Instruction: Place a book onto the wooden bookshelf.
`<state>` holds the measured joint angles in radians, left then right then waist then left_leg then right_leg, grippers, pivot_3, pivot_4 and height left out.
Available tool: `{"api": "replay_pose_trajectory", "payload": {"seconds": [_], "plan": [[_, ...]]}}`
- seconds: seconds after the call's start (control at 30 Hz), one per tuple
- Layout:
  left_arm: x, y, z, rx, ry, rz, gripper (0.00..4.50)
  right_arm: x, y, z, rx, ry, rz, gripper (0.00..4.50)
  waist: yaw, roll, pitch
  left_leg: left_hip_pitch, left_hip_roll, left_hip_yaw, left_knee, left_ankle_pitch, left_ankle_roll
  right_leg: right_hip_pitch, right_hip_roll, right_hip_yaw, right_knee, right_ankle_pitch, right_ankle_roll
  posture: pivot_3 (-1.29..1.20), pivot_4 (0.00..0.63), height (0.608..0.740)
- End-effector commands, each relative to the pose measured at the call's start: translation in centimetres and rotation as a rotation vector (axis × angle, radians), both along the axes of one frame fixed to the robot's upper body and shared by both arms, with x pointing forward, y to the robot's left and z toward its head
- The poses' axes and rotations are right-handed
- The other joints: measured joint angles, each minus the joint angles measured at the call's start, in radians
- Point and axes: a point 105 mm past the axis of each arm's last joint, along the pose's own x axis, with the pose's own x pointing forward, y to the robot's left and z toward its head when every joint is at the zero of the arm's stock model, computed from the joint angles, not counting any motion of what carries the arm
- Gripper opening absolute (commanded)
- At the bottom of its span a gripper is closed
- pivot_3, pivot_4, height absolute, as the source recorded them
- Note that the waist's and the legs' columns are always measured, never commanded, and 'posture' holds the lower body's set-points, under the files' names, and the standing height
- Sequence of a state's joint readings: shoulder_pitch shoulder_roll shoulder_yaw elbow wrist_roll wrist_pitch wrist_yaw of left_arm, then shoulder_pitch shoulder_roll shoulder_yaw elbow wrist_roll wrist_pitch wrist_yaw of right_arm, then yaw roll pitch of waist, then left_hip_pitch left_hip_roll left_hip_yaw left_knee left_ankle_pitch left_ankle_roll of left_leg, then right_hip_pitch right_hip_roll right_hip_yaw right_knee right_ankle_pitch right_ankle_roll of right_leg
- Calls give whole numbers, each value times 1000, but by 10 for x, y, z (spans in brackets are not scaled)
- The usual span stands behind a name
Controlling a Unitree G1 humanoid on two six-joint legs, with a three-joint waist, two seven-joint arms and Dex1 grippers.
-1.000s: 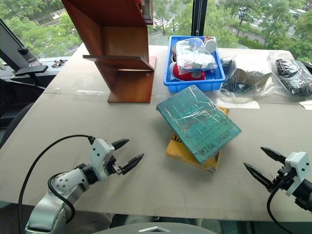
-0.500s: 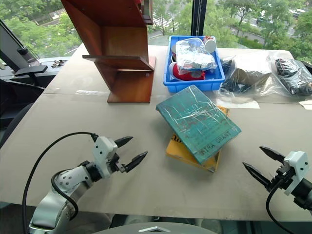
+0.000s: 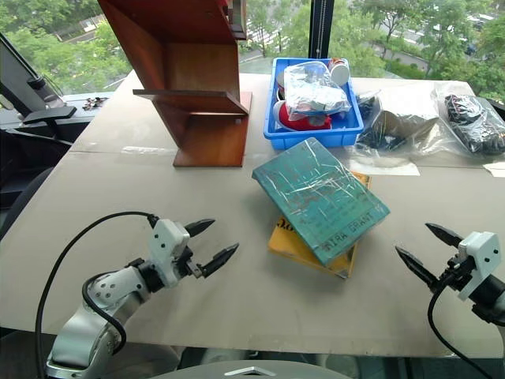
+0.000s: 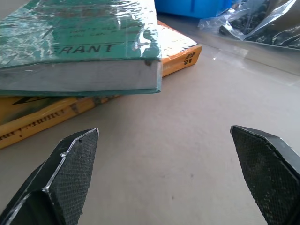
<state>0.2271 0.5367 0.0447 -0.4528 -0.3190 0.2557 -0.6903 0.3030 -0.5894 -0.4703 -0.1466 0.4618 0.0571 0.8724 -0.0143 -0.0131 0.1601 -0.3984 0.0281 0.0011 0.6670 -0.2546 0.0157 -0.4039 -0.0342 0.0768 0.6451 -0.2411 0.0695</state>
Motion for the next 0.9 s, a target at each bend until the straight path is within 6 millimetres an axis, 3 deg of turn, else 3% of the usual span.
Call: {"api": "replay_pose_trajectory", "payload": {"seconds": [0.03,0.2,0.3,0.43,0.5,0.53,0.57,0.9], "plan": [[7,5,21,8,-91,-39,4500,17,-12,15,0,-62,-136,4458,0,0,0,0,0,0,0,0,0,0,0,0,0,0,0,0,150,740],[17,3,53,7,-147,-247,4500,47,-20,28,43,-84,-293,4458,1,0,0,0,0,-1,1,0,0,0,1,-1,1,0,0,0,150,740],[20,4,76,24,-152,-409,4500,63,-12,32,87,-82,-283,3762,-1,0,1,-2,-1,-1,0,0,0,-1,1,0,1,0,-1,0,150,740],[24,8,96,55,-146,-521,4500,77,-4,31,80,-64,-241,1765,-2,0,1,-2,-1,-1,-1,0,0,-1,1,0,1,0,0,0,150,740],[27,11,105,84,-151,-560,4500,81,5,30,76,-58,-180,1053,-3,-1,2,-2,-1,-1,-1,0,0,-1,1,0,0,0,0,0,150,740],[28,12,108,99,-152,-577,4500,83,11,31,85,-53,-144,382,-3,-1,2,-3,-1,-2,-1,0,0,-2,2,0,0,0,0,0,150,740],[29,14,111,107,-153,-588,4500,83,18,30,92,-44,-104,109,-3,-1,2,-3,-1,-2,-1,0,0,-2,2,0,1,0,0,0,150,740],[36,20,116,148,-167,-621,4500,58,63,25,134,37,172,49,-1,-1,3,-4,-1,-3,-1,0,0,-3,2,-1,1,3,4,0,150,740]]}}
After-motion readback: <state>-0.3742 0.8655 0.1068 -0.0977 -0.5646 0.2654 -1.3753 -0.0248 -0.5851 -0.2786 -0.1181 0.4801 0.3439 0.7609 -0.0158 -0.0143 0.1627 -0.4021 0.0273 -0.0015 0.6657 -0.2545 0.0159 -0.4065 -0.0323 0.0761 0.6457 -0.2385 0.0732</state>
